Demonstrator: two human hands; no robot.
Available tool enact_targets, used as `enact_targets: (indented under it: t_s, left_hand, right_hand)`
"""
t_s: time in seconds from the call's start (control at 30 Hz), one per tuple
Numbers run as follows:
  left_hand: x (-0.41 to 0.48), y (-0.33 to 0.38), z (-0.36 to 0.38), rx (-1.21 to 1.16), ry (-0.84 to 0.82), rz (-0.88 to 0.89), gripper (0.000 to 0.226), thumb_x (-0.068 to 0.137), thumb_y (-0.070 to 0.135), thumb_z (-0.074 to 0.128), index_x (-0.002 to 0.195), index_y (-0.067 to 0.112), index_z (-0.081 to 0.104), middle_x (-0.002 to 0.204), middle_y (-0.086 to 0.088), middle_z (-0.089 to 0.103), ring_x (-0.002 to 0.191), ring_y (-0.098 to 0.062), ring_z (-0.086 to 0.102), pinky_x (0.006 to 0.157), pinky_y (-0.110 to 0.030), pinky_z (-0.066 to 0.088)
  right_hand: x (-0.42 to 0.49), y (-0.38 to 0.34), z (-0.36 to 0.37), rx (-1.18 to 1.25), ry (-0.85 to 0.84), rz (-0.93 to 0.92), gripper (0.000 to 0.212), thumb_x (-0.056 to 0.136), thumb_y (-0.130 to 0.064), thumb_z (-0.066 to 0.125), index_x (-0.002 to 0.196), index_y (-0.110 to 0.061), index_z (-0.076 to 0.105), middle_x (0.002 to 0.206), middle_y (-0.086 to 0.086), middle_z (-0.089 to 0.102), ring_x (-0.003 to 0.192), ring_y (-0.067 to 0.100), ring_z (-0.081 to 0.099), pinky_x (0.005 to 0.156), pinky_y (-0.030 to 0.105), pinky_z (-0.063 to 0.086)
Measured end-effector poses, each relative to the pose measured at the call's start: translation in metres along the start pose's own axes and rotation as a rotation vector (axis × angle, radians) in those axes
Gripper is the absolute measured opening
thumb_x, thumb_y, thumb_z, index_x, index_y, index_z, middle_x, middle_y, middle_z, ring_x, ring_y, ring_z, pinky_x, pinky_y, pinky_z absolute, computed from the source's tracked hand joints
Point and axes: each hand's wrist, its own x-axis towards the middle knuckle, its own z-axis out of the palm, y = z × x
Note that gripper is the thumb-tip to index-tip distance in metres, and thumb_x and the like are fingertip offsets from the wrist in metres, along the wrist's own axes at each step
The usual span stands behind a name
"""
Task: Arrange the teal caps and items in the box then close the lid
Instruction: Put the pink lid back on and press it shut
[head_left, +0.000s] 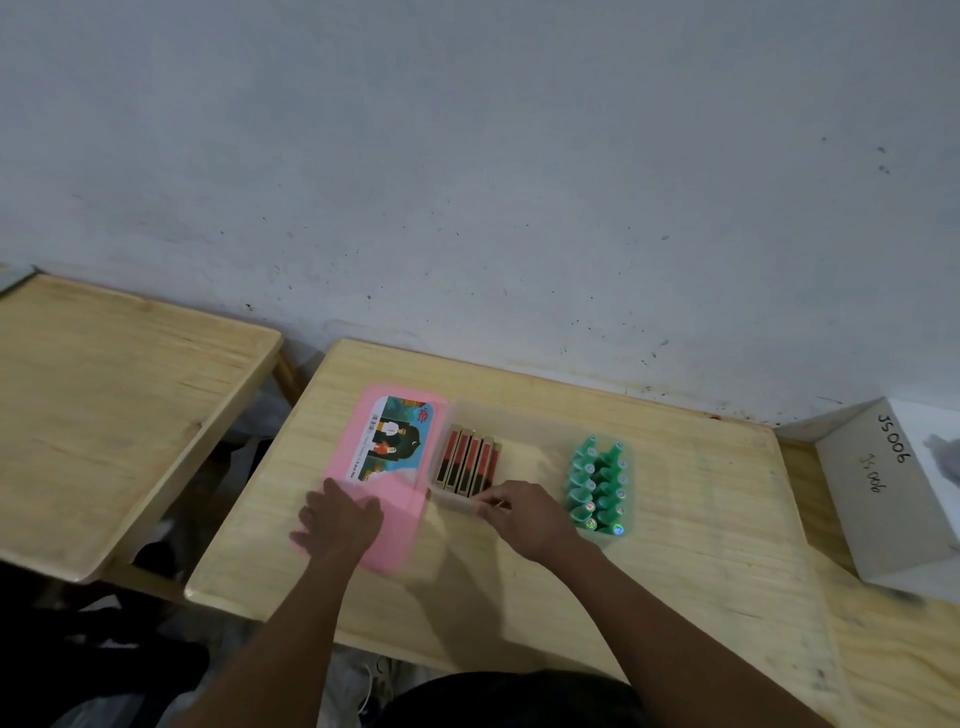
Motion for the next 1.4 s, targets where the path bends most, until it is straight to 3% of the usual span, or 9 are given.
enact_targets:
  t_s: [0.33,0.5,0.63,0.77,0.83,0.97,1.13,1.27,1.4]
  left_hand:
    - [-0.006,0.018,-0.035,-0.191,0.022,-0.077,0.041,0.093,0.028,0.053,0.122,-0.001,0.046,0.128,-0.024,0.043,0.116,-0.038,0.048,0.093,-0.047,0.045]
    - [-0.008,0.037,-0.062,-0.309,0.063,0.192,0.031,0.098,0.023,0.041,0.111,-0.002,0.055,0.114,-0.023,0.06,0.107,-0.039,0.058,0.083,-0.04,0.046]
    - [-0.018,0.058,-0.088,-0.324,0.157,0.374,0.023,0.098,0.022,0.041,0.097,0.005,0.056,0.092,-0.011,0.057,0.094,-0.033,0.059,0.073,-0.034,0.042]
    - [-0.042,0.079,-0.115,-0.462,0.4,0.462,0.022,0.099,0.026,0.043,0.094,0.007,0.054,0.087,-0.005,0.055,0.081,-0.021,0.055,0.066,-0.032,0.048]
    - [-0.055,0.091,-0.125,-0.634,0.42,0.48,0.023,0.1,0.026,0.044,0.095,0.006,0.054,0.091,-0.005,0.058,0.084,-0.018,0.057,0.06,-0.025,0.047]
    - [-0.071,0.11,-0.117,-1.01,0.147,0.349,0.019,0.098,0.024,0.048,0.105,0.009,0.059,0.103,-0.006,0.064,0.097,-0.023,0.062,0.078,-0.034,0.053]
    - [-0.085,0.113,-0.073,-1.308,-0.299,0.209,0.014,0.095,0.012,0.054,0.108,0.01,0.058,0.11,-0.013,0.068,0.098,-0.028,0.066,0.091,-0.046,0.054]
    - [-0.081,0.117,-0.06,-1.464,-0.531,0.102,0.034,0.094,0.011,0.054,0.126,0.001,0.05,0.114,-0.021,0.063,0.09,-0.028,0.064,0.08,-0.04,0.052]
    - [-0.059,0.117,-0.063,-1.525,-0.556,0.094,0.036,0.097,0.02,0.05,0.13,0.004,0.052,0.119,-0.016,0.064,0.095,-0.028,0.065,0.081,-0.04,0.052]
  right_hand:
    - [-0.005,-0.004,0.001,-0.12,0.0,-0.009,0.031,0.097,-0.038,0.051,0.121,-0.029,0.067,0.113,0.002,0.067,0.103,0.02,0.06,0.08,0.029,0.042]
    - [-0.004,-0.006,-0.01,0.056,-0.07,0.02,0.025,0.092,-0.035,0.06,0.105,-0.02,0.076,0.107,-0.001,0.073,0.087,0.007,0.062,0.078,0.025,0.047]
    - [-0.003,-0.008,-0.019,0.235,0.01,0.049,0.021,0.094,-0.028,0.059,0.097,-0.015,0.076,0.096,-0.001,0.072,0.088,0.008,0.062,0.074,0.02,0.045]
    - [-0.006,-0.025,-0.03,0.528,0.115,0.097,0.016,0.096,-0.031,0.056,0.093,-0.024,0.069,0.095,0.003,0.072,0.084,0.016,0.066,0.075,0.031,0.053]
    - [-0.009,-0.033,-0.034,0.643,0.129,0.116,0.014,0.097,-0.035,0.054,0.099,-0.028,0.066,0.101,0.002,0.071,0.089,0.015,0.066,0.077,0.032,0.054]
    - [-0.008,-0.042,-0.035,0.998,0.078,0.223,0.04,0.089,-0.043,0.064,0.123,-0.024,0.054,0.113,0.004,0.068,0.101,0.019,0.068,0.076,0.034,0.058]
    - [-0.011,-0.03,-0.054,1.384,0.366,0.197,0.031,0.093,-0.009,0.06,0.123,-0.007,0.053,0.116,0.012,0.067,0.104,0.025,0.065,0.081,0.037,0.059]
    - [-0.015,0.002,-0.08,1.351,0.514,0.232,0.049,0.086,-0.009,0.07,0.13,-0.007,0.049,0.114,0.015,0.068,0.1,0.027,0.069,0.076,0.038,0.06]
    - [-0.034,0.038,-0.103,1.197,0.597,0.261,0.045,0.087,-0.014,0.07,0.127,-0.012,0.05,0.106,0.017,0.071,0.093,0.029,0.069,0.085,0.051,0.056]
